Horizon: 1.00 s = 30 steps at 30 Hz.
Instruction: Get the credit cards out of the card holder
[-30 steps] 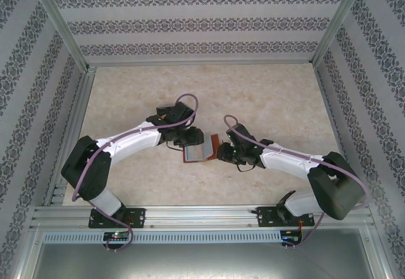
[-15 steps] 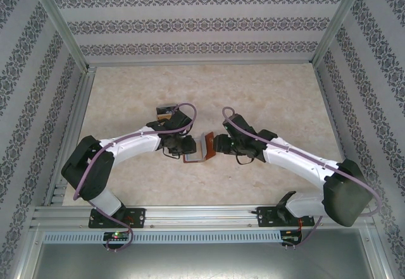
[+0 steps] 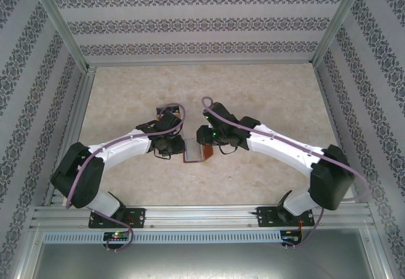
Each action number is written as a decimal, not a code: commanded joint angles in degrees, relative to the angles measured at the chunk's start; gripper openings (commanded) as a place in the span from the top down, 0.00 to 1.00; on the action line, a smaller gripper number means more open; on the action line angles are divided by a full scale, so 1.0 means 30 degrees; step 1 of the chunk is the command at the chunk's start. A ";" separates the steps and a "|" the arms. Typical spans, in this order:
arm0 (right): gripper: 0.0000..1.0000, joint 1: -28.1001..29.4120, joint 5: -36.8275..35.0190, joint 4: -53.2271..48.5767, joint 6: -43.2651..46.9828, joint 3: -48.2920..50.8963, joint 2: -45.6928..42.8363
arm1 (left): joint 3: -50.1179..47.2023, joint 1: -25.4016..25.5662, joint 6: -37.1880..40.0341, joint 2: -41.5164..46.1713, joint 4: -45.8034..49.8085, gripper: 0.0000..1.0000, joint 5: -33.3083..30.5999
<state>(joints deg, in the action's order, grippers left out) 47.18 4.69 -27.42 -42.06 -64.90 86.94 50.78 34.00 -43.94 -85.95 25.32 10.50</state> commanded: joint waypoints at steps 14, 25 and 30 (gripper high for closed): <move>0.68 0.1832 0.1933 -0.0350 -0.0155 -0.4363 0.5210 | -0.2540 -0.1643 -0.1638 0.4449 0.2371 0.75 -0.2993; 0.64 0.2310 0.0285 -0.2645 -0.0303 -0.6134 0.7853 | -0.3306 -0.2192 -0.1652 0.5859 0.2398 0.74 -0.2307; 0.64 0.1833 -0.1196 -0.4018 -0.0132 -0.5742 0.7896 | -0.3261 -0.2185 -0.1503 0.5611 0.1570 0.74 -0.1274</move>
<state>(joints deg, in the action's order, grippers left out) 53.74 5.58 -34.89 -42.19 -81.71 110.28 41.36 28.01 -48.27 -68.90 31.22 4.64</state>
